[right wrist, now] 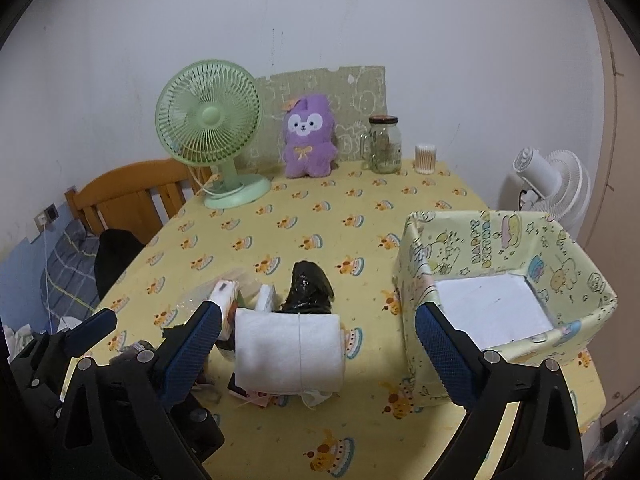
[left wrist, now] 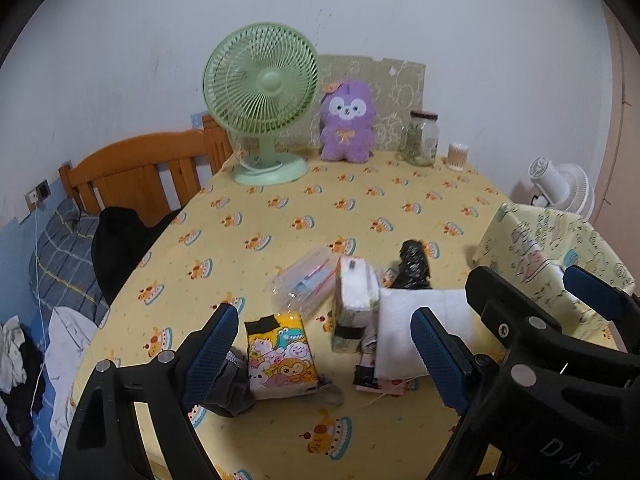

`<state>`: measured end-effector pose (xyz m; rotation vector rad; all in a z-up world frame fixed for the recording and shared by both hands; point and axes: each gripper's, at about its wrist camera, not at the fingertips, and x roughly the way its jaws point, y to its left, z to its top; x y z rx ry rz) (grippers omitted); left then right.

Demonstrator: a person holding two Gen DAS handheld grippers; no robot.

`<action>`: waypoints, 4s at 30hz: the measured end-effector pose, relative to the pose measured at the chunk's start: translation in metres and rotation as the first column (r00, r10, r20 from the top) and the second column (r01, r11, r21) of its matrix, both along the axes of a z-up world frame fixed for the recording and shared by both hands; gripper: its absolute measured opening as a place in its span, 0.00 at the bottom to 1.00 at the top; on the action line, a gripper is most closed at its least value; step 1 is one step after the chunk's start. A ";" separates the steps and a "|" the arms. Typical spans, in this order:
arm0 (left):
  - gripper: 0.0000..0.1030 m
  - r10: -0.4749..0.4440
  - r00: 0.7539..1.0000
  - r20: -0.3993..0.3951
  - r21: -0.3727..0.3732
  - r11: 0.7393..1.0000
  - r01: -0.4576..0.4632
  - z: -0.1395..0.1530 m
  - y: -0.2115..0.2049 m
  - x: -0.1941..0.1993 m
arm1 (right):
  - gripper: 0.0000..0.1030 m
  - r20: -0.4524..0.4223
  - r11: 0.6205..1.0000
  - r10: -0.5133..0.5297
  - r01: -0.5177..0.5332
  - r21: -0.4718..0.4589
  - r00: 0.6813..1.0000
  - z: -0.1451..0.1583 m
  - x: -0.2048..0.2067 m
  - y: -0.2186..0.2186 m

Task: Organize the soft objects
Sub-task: 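Lower the right tool onto the folded white towel and close it, then grasp the cartoon snack bag with the left tool while the right tool holds the towel, then carry the snack bag into the gift box and open the left tool while the right tool carries the towel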

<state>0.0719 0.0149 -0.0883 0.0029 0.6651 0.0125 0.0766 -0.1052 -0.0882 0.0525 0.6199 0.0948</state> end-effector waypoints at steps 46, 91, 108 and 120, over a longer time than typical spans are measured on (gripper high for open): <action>0.78 0.068 0.989 -0.134 0.061 0.996 -0.060 -0.069 0.011 0.052 | 0.61 -0.235 0.998 0.055 -0.061 -0.016 0.970 -0.074 0.065 0.039; 0.39 -0.008 1.000 -0.025 -0.010 1.000 0.008 0.000 -0.004 0.028 | 0.51 -0.081 0.999 0.044 -0.045 0.000 0.996 0.001 0.032 0.027; 0.39 -0.007 0.997 0.071 0.013 1.000 0.006 0.036 -0.020 0.018 | 0.51 -0.001 0.999 0.042 -0.042 0.004 0.999 0.037 0.020 0.012; 0.39 -0.040 0.995 0.094 0.023 0.999 0.038 0.046 -0.047 0.017 | 0.51 0.025 1.000 0.028 -0.028 0.005 0.999 0.048 0.018 -0.014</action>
